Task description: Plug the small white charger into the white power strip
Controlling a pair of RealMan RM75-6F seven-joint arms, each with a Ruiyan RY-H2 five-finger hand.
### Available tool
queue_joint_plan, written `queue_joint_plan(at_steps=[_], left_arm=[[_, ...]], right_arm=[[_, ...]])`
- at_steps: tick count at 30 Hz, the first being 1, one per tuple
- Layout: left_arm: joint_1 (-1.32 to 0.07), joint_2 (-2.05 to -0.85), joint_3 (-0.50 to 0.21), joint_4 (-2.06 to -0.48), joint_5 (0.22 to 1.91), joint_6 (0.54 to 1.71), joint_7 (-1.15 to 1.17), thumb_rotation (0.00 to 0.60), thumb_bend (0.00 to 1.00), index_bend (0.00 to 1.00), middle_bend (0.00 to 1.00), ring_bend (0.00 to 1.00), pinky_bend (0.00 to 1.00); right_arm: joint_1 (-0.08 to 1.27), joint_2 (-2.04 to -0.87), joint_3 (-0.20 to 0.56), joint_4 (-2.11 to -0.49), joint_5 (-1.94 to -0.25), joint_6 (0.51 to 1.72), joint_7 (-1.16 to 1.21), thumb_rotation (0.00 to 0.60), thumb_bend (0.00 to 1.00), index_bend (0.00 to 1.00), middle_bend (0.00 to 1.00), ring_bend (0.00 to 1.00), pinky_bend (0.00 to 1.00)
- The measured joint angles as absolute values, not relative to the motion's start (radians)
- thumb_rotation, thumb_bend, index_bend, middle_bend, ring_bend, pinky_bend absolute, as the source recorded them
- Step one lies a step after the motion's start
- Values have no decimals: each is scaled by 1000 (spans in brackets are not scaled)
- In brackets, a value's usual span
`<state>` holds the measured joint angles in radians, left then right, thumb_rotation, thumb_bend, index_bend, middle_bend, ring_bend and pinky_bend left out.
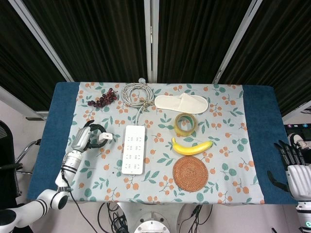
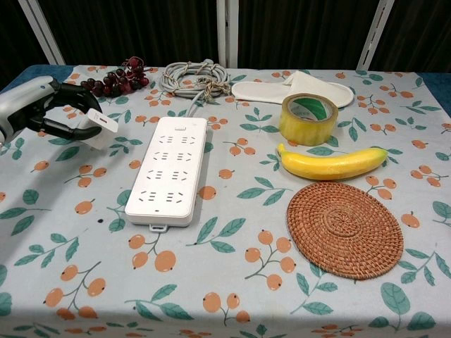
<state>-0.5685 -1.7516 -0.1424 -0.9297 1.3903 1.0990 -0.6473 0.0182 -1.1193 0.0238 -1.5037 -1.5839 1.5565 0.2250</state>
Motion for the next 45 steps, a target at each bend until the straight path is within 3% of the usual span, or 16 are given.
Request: queue_joint_plan(at_steps=[19, 45], left_arm=[[-507, -1825, -136, -787, 1405, 1166, -793, 600, 346, 515, 491, 293, 82], [-410, -1801, -123, -758, 1407, 1222, -828, 600, 349, 481, 436, 251, 64]], right_arm=[[11, -1118, 23, -1501, -1588, 1572, 234, 600, 270, 0, 0, 0, 0], [-1, -1111, 21, -1500, -1604, 1600, 247, 600, 270, 0, 0, 0, 0]])
